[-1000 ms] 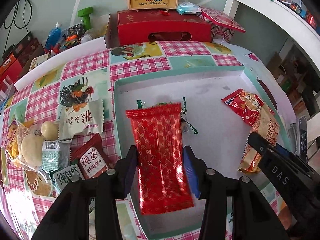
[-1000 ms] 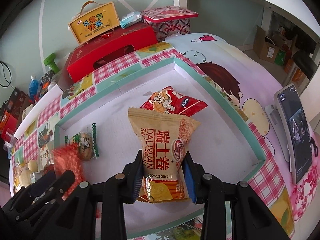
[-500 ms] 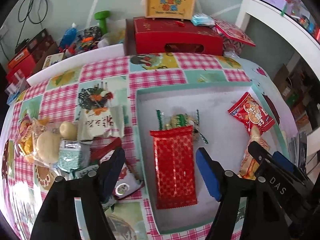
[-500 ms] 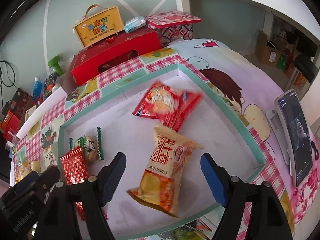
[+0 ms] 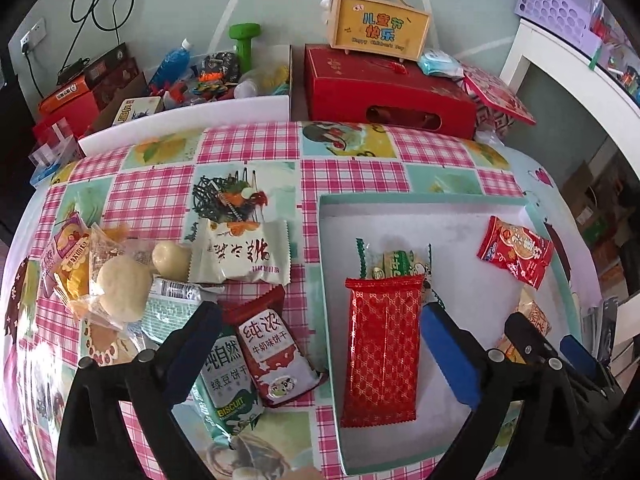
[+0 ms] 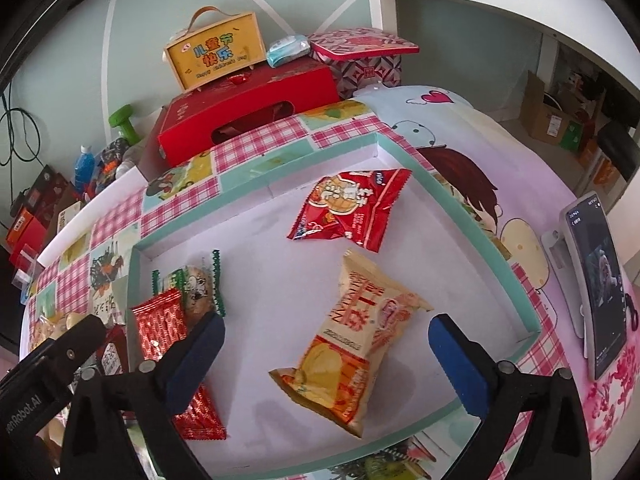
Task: Organize snacks
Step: 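Move both tools back toward the snack pile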
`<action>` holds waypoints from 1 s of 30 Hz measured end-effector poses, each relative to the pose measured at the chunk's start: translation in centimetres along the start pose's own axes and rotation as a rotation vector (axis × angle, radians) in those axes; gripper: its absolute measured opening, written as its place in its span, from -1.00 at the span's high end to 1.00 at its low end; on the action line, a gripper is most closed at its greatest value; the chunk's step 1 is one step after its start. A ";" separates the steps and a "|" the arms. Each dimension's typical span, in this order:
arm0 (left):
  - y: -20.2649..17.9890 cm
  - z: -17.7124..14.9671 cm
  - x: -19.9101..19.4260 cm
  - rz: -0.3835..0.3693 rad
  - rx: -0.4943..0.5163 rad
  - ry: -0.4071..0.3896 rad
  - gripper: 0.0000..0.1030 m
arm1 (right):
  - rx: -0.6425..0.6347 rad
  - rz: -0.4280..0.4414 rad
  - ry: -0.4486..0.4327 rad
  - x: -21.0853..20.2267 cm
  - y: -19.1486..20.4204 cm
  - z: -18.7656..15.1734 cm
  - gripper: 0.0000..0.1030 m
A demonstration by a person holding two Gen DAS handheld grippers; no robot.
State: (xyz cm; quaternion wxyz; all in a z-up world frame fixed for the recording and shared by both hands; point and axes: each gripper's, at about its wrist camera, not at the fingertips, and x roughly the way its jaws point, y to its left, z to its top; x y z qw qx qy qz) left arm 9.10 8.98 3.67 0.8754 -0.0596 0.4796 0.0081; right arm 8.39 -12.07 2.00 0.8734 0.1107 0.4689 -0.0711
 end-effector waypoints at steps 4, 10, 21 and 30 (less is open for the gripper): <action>0.5 0.1 -0.1 -0.006 -0.017 -0.006 -0.95 | -0.014 0.007 -0.009 -0.3 0.5 0.0 -1.00; 1.6 0.1 -0.5 -0.022 -0.046 -0.020 -0.95 | -0.034 0.022 -0.010 -0.5 1.3 -0.2 -1.00; 4.6 0.4 -1.4 0.014 -0.096 -0.031 -0.95 | -0.054 0.075 0.001 -0.5 2.8 -0.4 -1.00; 10.9 0.1 -2.7 0.110 -0.200 -0.046 -0.95 | -0.106 0.133 0.000 -0.9 5.8 -1.0 -1.00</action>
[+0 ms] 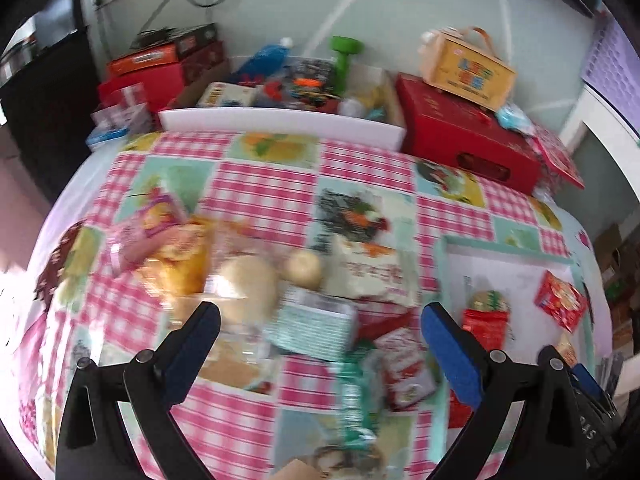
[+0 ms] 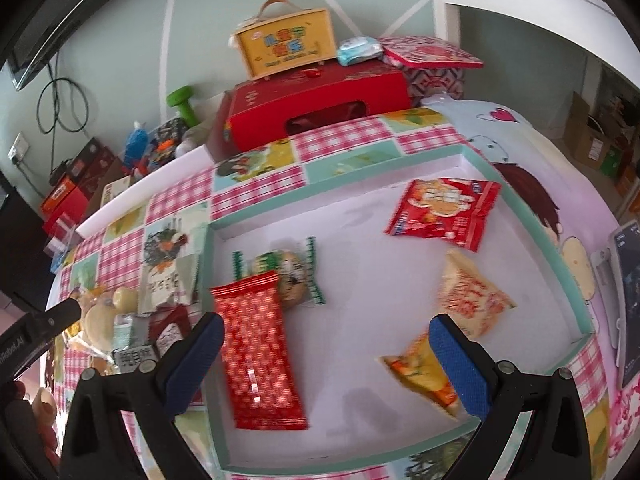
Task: Organize snacks
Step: 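Move both tools back toward the snack pile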
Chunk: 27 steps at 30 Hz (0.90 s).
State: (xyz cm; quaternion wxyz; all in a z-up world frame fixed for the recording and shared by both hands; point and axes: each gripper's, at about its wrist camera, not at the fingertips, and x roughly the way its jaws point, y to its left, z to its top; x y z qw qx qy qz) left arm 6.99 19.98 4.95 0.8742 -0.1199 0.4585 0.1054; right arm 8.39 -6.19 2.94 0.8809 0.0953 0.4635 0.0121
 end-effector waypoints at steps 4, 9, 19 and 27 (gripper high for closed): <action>3.3 0.1 -0.2 0.025 -0.070 -0.011 -0.95 | -0.039 0.041 0.011 0.2 2.1 -0.3 -1.00; 6.0 -0.4 -0.2 0.059 -0.124 -0.016 -0.95 | -0.110 0.063 0.034 0.7 5.0 -1.3 -1.00; 7.6 -2.4 0.9 0.017 -0.171 0.038 -0.95 | -0.251 0.033 0.104 2.7 9.1 -3.3 -1.00; 5.8 -3.0 1.9 -0.072 -0.148 0.096 -0.95 | -0.261 0.010 0.101 2.6 9.0 -3.6 -1.00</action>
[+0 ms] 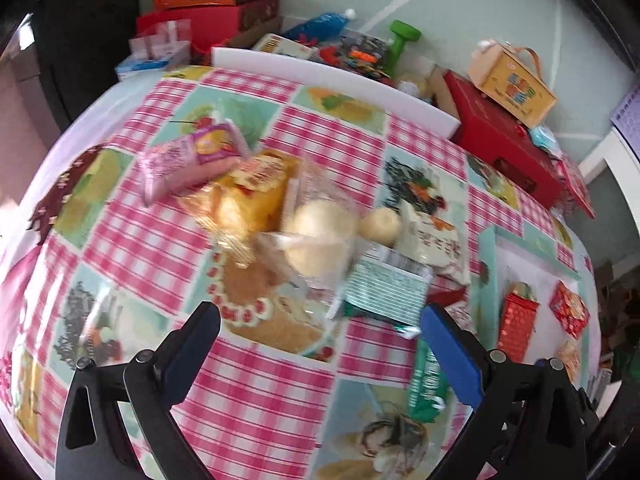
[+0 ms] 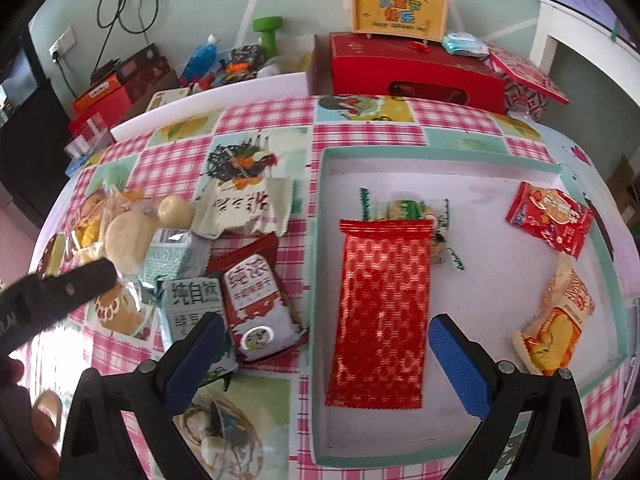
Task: Organize snacks
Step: 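Move both tools back toward the snack pile, then grasp the green biscuit pack with the left gripper while the right gripper grasps the milk biscuit pack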
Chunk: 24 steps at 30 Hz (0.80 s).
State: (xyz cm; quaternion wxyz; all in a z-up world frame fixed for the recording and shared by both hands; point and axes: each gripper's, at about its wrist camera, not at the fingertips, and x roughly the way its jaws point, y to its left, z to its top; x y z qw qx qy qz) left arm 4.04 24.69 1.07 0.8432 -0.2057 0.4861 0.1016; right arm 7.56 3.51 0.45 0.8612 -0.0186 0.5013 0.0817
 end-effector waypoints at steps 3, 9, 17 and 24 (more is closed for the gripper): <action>-1.2 -0.4 0.7 -0.047 0.014 0.041 -0.95 | 0.014 -0.023 0.006 0.1 -0.8 -0.1 -1.00; -3.5 -1.1 1.6 -0.085 0.059 0.084 -0.72 | 0.046 -0.040 0.005 0.0 -2.0 0.1 -0.99; -5.3 -1.7 2.5 -0.197 0.082 0.120 0.03 | 0.062 -0.045 0.011 0.2 -2.6 0.1 -0.87; -5.5 -1.8 3.2 -0.245 0.052 0.136 0.50 | 0.060 -0.044 0.020 0.5 -2.6 0.1 -0.84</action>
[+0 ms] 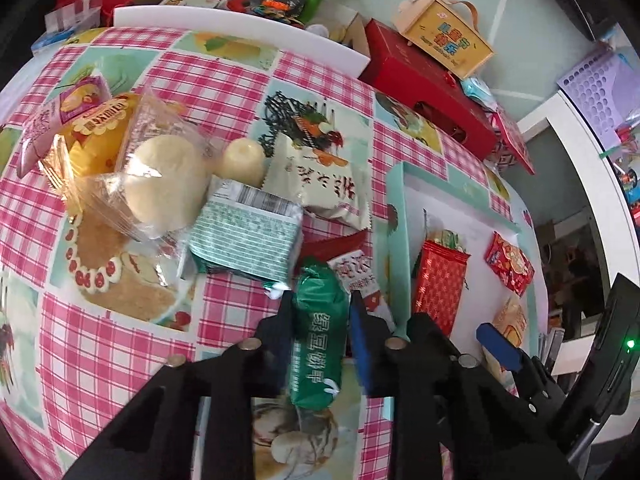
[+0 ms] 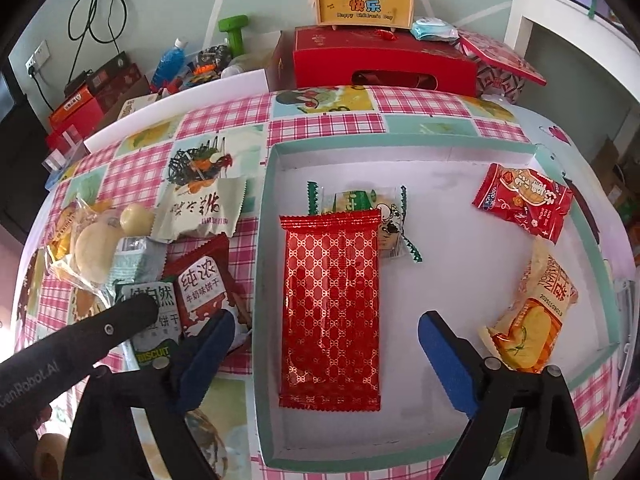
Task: Organize snacks
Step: 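Grasp the green biscuit pack with the left gripper while the right gripper grasps the milk biscuit pack, then carry both packs into the white tray and open both grippers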
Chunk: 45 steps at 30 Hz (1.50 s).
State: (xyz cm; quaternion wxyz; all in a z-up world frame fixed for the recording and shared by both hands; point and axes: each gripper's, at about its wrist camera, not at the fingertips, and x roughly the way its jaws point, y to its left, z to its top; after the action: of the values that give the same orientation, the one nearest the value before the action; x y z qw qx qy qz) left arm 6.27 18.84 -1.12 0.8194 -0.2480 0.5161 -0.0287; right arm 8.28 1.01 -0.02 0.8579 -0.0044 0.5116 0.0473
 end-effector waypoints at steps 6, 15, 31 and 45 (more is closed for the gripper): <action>0.3 0.0 -0.8 -0.028 -0.018 -0.013 0.51 | -0.015 0.025 -0.023 -0.3 0.5 0.2 -0.69; 2.0 0.5 -3.5 0.017 -0.065 -0.074 0.52 | -0.114 0.134 -0.078 -0.9 3.6 0.3 -0.27; 5.1 1.0 -4.6 0.042 -0.150 -0.094 0.52 | -0.253 0.146 -0.002 2.9 7.8 -0.5 0.08; 5.0 1.0 -4.4 0.053 -0.147 -0.090 0.52 | -0.245 0.169 0.003 2.5 8.4 -0.7 0.18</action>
State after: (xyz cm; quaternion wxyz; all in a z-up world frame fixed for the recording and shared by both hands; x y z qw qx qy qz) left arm 4.04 24.95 0.75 0.8219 -0.2948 0.4856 0.0422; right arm 8.11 9.52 -2.24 0.8432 -0.0664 0.5017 0.1814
